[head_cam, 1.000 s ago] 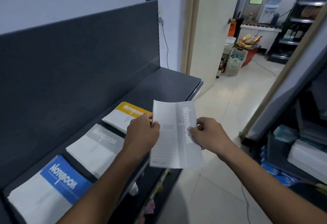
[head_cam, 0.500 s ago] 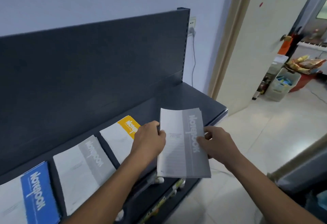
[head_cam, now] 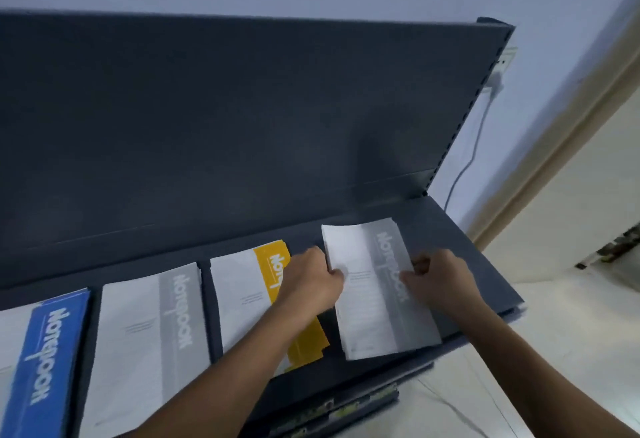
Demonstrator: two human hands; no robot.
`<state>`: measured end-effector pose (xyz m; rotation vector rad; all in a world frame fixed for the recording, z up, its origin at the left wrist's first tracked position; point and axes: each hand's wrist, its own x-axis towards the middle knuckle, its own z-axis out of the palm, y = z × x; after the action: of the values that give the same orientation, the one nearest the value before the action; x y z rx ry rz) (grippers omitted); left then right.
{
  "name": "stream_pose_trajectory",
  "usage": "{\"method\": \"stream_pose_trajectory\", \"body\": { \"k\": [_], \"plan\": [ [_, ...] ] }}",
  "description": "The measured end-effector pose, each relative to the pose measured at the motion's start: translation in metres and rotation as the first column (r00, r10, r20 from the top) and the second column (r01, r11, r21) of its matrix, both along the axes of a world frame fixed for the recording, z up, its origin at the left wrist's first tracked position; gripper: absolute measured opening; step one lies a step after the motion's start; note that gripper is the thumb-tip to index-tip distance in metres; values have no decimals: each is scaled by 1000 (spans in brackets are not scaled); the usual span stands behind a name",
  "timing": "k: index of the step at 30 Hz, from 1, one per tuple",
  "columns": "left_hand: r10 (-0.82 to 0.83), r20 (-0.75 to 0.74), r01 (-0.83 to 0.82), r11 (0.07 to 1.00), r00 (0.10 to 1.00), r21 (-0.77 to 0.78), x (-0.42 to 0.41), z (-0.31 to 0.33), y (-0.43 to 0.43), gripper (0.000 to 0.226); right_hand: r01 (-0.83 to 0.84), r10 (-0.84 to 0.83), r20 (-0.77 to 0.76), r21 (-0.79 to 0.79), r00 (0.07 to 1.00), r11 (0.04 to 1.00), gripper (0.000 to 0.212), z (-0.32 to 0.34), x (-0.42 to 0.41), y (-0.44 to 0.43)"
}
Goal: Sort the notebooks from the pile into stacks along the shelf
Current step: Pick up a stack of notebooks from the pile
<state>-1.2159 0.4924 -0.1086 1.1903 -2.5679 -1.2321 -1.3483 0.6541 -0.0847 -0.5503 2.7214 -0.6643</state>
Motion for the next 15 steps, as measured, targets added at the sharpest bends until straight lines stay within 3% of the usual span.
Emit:
{"method": "stream_pose_trajectory", "body": {
  "k": [3,8,15],
  "plan": [
    [59,40,-58,998,997,-20,-12,-11,-6,17,-46,45,21,29,999,999,15,-7,-21,-15],
    [161,92,-154,985,983,-80,-24,-24,-7,20,-178,176,31,103,984,979,26,-23,-47,-36],
    [274,136,-252,955,952,-160,-32,-34,-1,14,-307,270,219,160,938,938,24,-43,-78,-53]
  ]
}}
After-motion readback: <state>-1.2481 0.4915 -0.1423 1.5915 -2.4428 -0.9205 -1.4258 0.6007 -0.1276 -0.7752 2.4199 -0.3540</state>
